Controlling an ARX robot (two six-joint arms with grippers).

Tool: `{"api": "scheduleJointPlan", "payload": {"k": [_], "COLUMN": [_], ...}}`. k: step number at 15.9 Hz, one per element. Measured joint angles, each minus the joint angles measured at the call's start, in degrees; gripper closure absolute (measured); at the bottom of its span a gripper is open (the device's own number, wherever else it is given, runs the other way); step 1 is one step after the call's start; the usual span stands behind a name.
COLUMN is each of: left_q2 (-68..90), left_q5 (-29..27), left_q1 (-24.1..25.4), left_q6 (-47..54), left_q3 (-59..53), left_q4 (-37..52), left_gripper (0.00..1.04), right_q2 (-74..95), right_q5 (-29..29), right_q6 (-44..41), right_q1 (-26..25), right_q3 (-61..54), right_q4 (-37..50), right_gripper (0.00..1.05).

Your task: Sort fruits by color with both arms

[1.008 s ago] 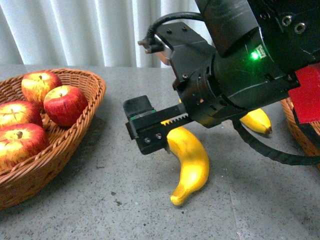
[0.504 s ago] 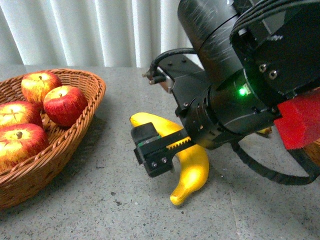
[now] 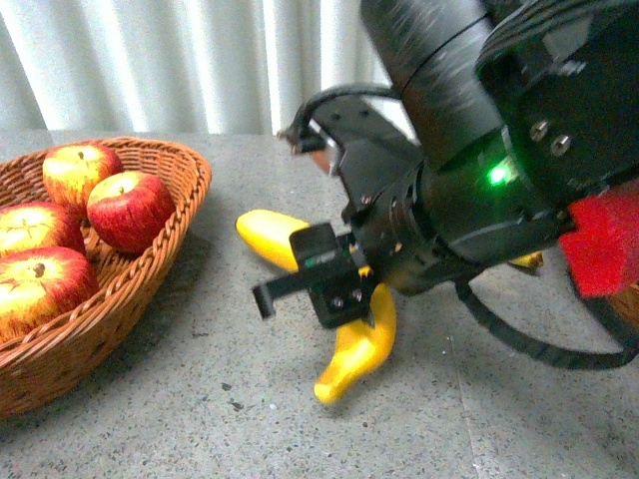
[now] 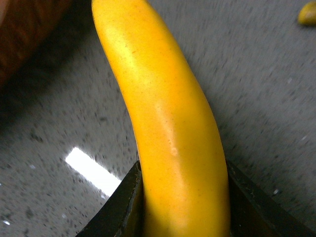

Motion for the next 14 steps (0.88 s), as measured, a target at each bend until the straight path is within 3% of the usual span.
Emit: {"api": "scheduleJointPlan", "payload": {"k": [4, 7, 10, 14], "left_q2": [0.0, 0.0, 0.0, 0.0], "left_q5": [0.0, 0.0, 0.0, 0.0], "left_q1": [0.0, 0.0, 0.0, 0.0], "left_q6": [0.0, 0.0, 0.0, 0.0], "left_q3": [0.0, 0.0, 0.0, 0.0], "left_q4": [0.0, 0.0, 0.0, 0.0], "left_gripper": [0.07, 0.07, 0.07, 0.07], "right_q2": [-11.32, -20.61, -21.16, -22.23], "right_q5": [-9.97, -18.23, -21.73, -31.08], "right_q6": [6.38, 10.6, 7.82, -5.01], "right_q1": [-6.62, -16.46, -30.84, -49.94], "right_q3": [-0.46, -5.95, -12.13, -17.77], "right_q4": [13.09, 24.59, 21.92, 16.57], "right_gripper": [0.65, 0.65, 0.65, 0.65]}}
